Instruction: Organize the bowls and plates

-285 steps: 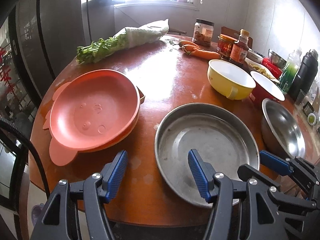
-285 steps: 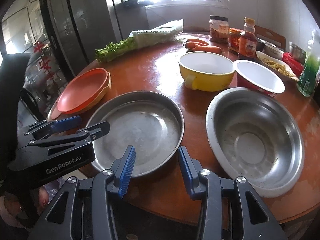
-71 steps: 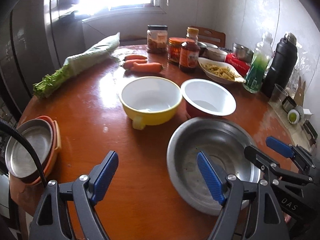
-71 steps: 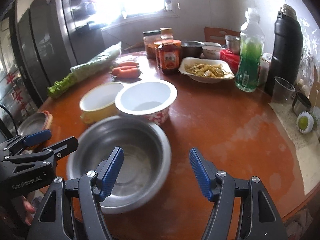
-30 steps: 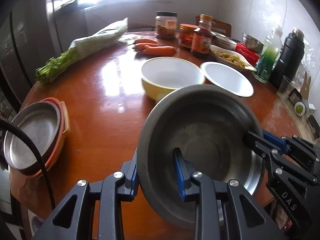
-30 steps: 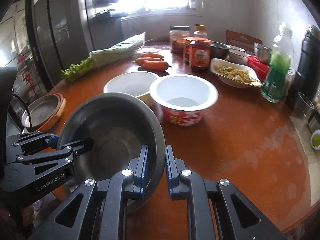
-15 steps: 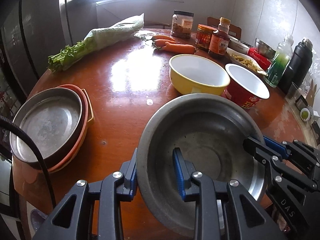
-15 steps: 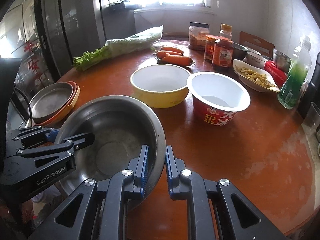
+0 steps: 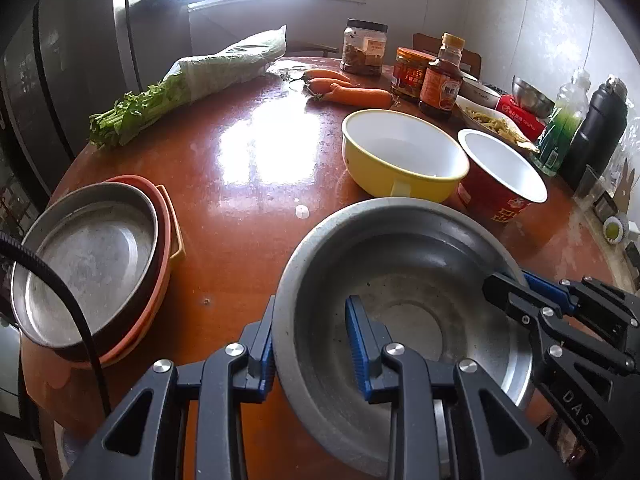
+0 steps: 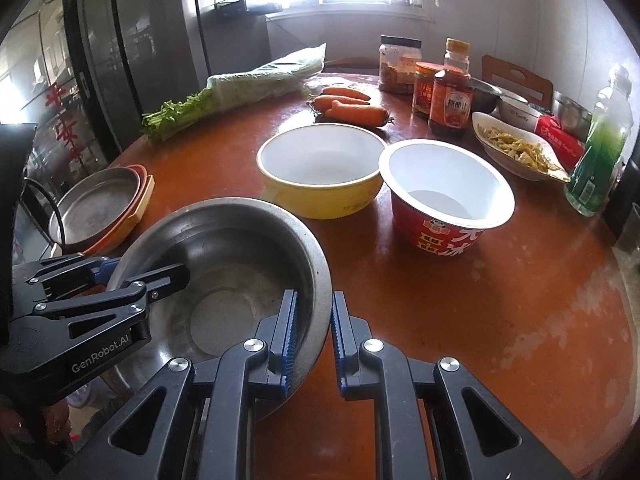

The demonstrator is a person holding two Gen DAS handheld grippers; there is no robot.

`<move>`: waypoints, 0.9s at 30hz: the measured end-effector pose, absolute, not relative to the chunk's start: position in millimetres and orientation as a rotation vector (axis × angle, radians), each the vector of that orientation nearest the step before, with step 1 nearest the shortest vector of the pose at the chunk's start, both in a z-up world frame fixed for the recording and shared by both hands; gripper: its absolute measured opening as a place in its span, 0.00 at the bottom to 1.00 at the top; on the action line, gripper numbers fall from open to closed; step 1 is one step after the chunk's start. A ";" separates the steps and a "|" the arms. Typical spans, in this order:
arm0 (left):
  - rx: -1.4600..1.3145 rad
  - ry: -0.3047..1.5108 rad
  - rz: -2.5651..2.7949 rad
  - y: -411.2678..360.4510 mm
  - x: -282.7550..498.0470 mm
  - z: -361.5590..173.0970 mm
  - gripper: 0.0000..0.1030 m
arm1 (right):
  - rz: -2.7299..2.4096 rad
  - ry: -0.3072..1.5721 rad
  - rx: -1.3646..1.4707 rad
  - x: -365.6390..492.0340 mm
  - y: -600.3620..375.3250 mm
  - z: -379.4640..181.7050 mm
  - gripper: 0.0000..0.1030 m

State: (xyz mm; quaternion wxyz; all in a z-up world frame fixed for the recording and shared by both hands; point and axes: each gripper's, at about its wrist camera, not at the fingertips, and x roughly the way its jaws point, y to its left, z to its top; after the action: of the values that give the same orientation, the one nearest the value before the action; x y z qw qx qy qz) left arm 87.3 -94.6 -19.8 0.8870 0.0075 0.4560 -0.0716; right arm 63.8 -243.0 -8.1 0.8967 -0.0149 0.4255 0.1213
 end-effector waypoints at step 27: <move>-0.019 0.883 -0.172 -82.3 94.7 -3.9 0.54 | 0.283 0.896 0.086 76.9 -255.1 -10.0 0.25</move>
State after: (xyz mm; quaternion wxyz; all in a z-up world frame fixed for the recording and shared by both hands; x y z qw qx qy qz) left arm 94.7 -82.3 -3.9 0.9005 -0.0091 0.4267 -0.0829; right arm 76.9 -255.1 -10.0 0.8908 0.0414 0.4314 0.1364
